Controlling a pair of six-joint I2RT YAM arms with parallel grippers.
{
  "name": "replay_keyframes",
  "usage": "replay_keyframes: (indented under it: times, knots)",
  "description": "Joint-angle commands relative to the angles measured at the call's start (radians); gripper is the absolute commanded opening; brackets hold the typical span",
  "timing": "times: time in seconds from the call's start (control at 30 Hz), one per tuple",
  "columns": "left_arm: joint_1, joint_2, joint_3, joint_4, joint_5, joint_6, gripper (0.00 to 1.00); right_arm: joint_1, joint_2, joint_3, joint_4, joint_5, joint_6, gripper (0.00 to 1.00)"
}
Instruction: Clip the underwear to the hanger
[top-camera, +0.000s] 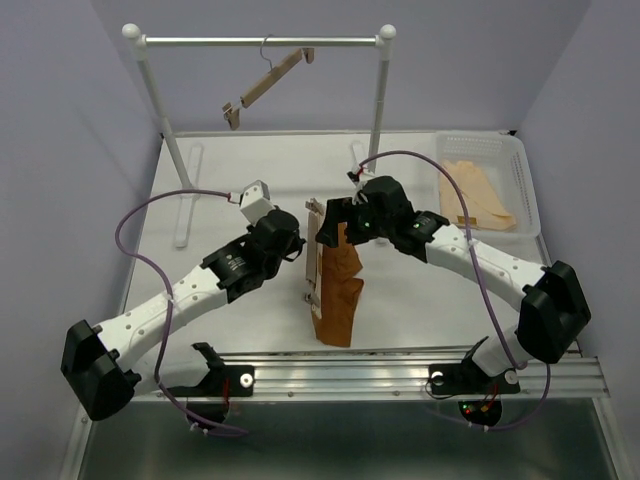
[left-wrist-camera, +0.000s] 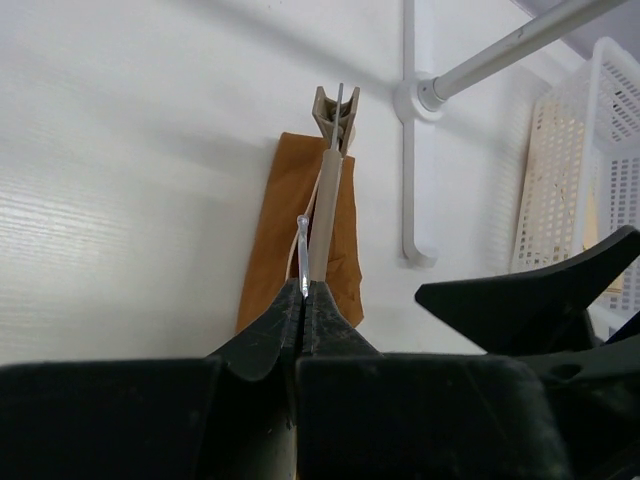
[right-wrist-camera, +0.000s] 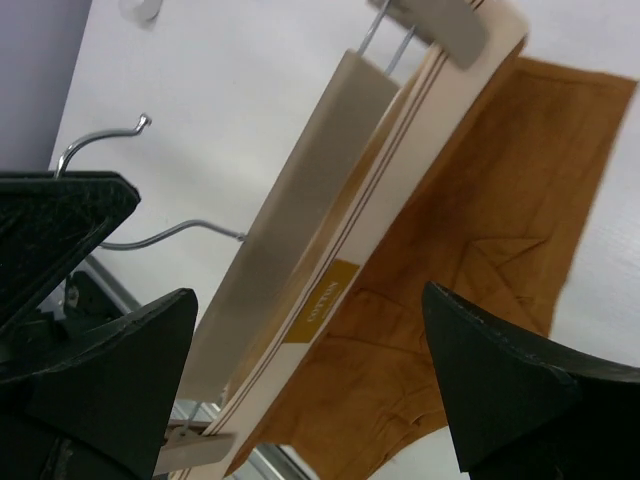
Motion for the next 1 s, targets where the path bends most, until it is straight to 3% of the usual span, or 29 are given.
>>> replay_keyframes:
  times: [0.0,0.2,0.4,0.83,0.97]
  knots:
    - [-0.046,0.043,0.126,-0.06,-0.17,-0.047,0.0,0.029,-0.011,-0.006,-0.009,-0.104,0.051,1.0]
    - [-0.081,0.104,0.178,-0.076,-0.202,-0.049,0.0,0.038,0.01,-0.037,0.071,-0.191,0.104,1.0]
    - [-0.1,0.146,0.223,-0.125,-0.25,-0.069,0.0,0.049,0.027,-0.042,0.088,-0.173,0.13,0.98]
    - [-0.11,0.182,0.263,-0.152,-0.271,-0.092,0.0,0.049,0.092,-0.052,0.158,-0.184,0.188,0.71]
    - [-0.115,0.199,0.275,-0.169,-0.289,-0.118,0.0,0.058,0.108,-0.052,0.167,-0.183,0.197,0.7]
